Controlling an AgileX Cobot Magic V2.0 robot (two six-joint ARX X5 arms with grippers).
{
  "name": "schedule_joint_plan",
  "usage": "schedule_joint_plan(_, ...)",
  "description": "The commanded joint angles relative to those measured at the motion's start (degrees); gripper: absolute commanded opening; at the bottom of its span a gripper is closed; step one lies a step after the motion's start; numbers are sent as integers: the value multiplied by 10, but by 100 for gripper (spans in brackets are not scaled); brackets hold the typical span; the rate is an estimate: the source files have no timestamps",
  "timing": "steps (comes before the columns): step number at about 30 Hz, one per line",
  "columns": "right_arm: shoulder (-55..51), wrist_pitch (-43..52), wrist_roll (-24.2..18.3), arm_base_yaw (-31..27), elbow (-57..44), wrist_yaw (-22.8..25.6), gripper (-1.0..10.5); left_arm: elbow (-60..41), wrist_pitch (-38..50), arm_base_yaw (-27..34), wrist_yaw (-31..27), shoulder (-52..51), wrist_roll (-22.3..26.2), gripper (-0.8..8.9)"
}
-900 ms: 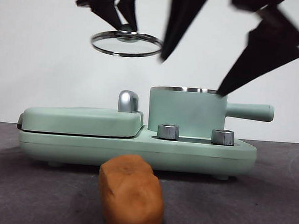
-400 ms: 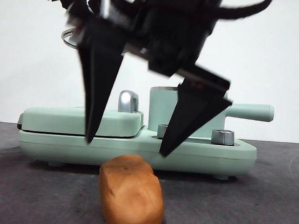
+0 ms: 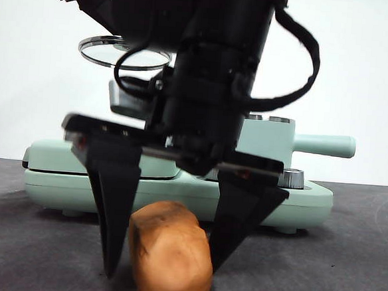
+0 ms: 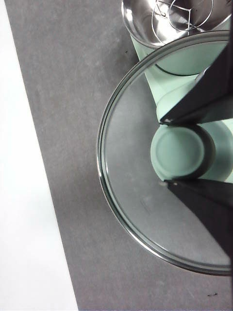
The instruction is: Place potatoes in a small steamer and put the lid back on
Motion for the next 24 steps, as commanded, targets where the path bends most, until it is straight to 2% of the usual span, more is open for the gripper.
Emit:
schedule_joint_plan(1, 12, 2, -4, 8, 10, 3, 230, 21, 14, 0, 0, -5, 0, 5)
schedule_joint_plan(3, 12, 1, -6, 8, 10, 2, 94, 21, 13, 0, 0, -5, 0, 5)
schedule_joint_plan(4, 12, 0, -7, 8, 11, 2, 70, 21, 12, 0, 0, -5, 0, 5)
schedule_joint_plan(8, 9, -38, -22, 1, 36, 2, 65, 21, 8, 0, 0, -5, 2, 5)
schedule_joint_plan(14, 9, -171, -99, -28, 142, 4, 65, 21, 4, 6, 1, -5, 2, 5)
schedule_joint_plan(18, 9, -245, -110, -73, 252, 22, 67, 21, 4, 16, 0, -5, 2, 5)
schedule_joint_plan(24, 12, -254, -139, -167, 389, 21, 67, 21, 4, 30, 1, -5, 2, 5)
